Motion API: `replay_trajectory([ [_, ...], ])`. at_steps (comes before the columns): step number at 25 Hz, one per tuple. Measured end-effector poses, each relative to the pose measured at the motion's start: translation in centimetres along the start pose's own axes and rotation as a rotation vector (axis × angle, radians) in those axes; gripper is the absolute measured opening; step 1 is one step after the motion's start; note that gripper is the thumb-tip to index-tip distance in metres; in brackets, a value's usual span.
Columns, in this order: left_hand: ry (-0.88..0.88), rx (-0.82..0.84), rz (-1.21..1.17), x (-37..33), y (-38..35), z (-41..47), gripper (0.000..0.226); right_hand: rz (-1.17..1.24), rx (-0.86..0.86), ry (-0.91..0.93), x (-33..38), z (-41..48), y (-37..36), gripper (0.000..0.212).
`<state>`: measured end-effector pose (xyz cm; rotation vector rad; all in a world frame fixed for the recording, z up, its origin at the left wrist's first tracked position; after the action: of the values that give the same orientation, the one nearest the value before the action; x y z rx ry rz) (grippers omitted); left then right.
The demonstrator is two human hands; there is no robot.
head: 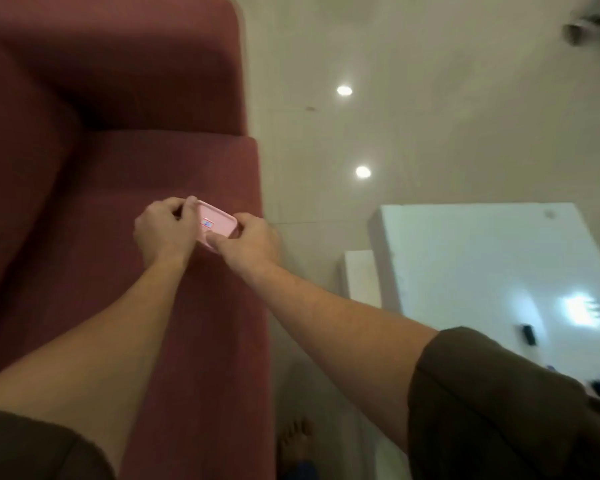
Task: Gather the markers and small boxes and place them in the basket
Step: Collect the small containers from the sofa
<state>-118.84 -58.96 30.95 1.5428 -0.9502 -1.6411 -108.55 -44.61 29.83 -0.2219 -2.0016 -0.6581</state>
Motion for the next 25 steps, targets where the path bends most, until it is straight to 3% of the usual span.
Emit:
replay_trajectory([
  [5, -0.302, 0.170, -0.079, -17.3, -6.7, -10.9, 0.034, -0.081, -0.197, 0.008, -6.2, -5.5, 18.9, 0.044],
  [11, -0.623, 0.325, -0.120, -32.3, -10.5, -30.1, 0.037, -0.296, -0.382, -0.107, -14.6, -18.0, 38.5, 0.041],
  [16, -0.808, 0.397, -0.044, -35.4, -11.1, -42.1, 0.033, -0.303, -0.381, -0.123, -20.1, -27.9, 45.1, 0.052],
  [20, -0.921, 0.518, -0.023, -38.2, -12.4, -51.1, 0.032, -0.224, -0.497, -0.186, -25.6, -34.8, 48.8, 0.044],
  [25, -1.074, 0.657, 0.052, -36.9, -14.0, -59.9, 0.029, -0.212, -0.475, -0.294, -32.3, -41.3, 48.8, 0.041],
])
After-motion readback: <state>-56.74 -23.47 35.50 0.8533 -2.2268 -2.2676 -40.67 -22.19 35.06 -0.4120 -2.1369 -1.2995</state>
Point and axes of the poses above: each hand's wrist, its own z-axis towards the middle knuckle, its own y-axis out of the back of the hand, x = y × z, the point moved 9 cm from there along z, towards the middle knuckle, and after that the axes turned 8 degrees about z, right-handed, at the moved point
